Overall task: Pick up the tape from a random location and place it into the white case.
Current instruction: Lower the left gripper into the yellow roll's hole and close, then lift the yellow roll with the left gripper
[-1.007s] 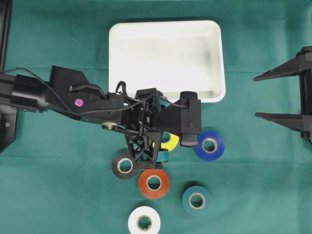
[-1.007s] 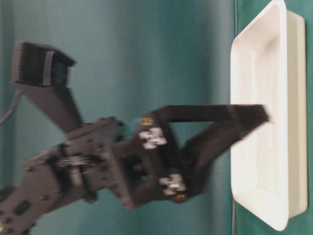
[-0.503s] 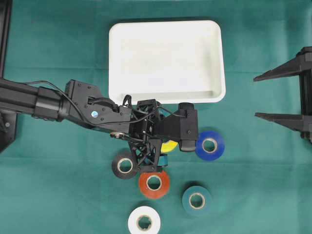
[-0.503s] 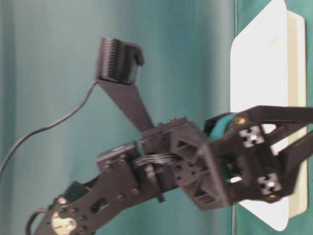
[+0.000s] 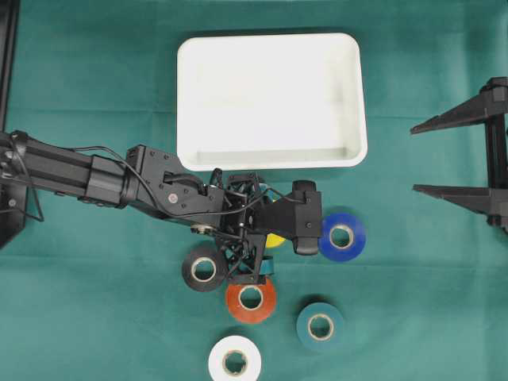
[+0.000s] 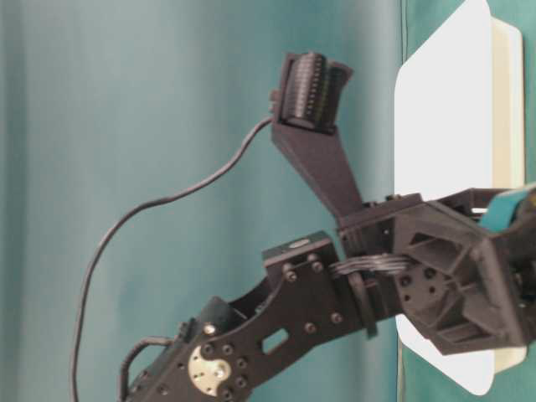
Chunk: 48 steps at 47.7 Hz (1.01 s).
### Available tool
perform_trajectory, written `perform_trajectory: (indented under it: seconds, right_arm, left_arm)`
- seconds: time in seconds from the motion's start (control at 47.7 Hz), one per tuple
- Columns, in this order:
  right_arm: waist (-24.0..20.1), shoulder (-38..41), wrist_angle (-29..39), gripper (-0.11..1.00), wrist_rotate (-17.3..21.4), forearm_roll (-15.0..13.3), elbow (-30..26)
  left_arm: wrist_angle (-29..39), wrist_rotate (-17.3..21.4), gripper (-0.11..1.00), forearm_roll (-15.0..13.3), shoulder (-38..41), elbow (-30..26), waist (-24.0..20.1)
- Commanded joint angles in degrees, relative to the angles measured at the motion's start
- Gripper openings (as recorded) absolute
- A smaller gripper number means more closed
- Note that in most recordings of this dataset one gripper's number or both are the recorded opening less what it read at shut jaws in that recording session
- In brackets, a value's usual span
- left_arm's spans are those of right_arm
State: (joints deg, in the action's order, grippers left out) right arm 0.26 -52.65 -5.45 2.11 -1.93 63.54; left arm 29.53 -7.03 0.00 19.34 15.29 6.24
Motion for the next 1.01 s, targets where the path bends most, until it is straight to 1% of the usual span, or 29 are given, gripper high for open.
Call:
perform_trajectory:
  seconds: [0.0, 0.189, 0.273, 0.315, 0.398, 0.44, 0.545, 0.566, 0.608, 0.986]
  right_arm:
    - [0.1, 0.4, -0.2, 0.92, -0.1, 0.0, -1.2]
    - [0.1, 0.4, -0.2, 0.92, -0.1, 0.0, -1.2]
    - [0.1, 0.5, -0.2, 0.92, -0.1, 0.0, -1.2]
    - [0.1, 0.5, -0.2, 0.92, -0.1, -0.1, -1.2]
    - [0.1, 0.6, -0.2, 0.92, -0.1, 0.0, -1.2]
    - [0.1, 0.7, -0.2, 0.92, -0.1, 0.0, -1.2]
    - [0.1, 0.8, -0.2, 0.92, -0.1, 0.0, -1.2]
    - [0.1, 0.8, -0.2, 0.92, -0.1, 0.0, -1.2]
    - [0.1, 0.8, -0.2, 0.92, -0.1, 0.0, -1.1]
    - [0.1, 0.8, -0.2, 0.92, -0.1, 0.0, -1.2]
  left_arm:
    - [-1.0, -0.1, 1.0, 0.1, -0.6, -0.4, -0.1]
    - [-1.3, -0.1, 0.99, 0.1, -0.4, -0.4, -0.1]
    - [-1.3, -0.1, 0.96, 0.2, -0.4, -0.4, -0.2]
    - [-1.1, 0.1, 0.93, 0.1, -0.4, -0.4, -0.1]
    - [-0.9, 0.1, 0.77, 0.1, -0.4, -0.4, -0.1]
    - [-0.6, 0.1, 0.66, 0.1, -0.5, -0.3, -0.2]
    - [0.4, 0.1, 0.35, 0.1, -0.5, -0.4, -0.1]
    - [0.6, 0.1, 0.3, 0.1, -0.5, -0.4, -0.2]
    - [1.0, 0.1, 0.23, 0.1, -0.5, -0.4, -0.2]
    - [1.1, 0.1, 0.23, 0.2, -1.1, -0.4, -0.1]
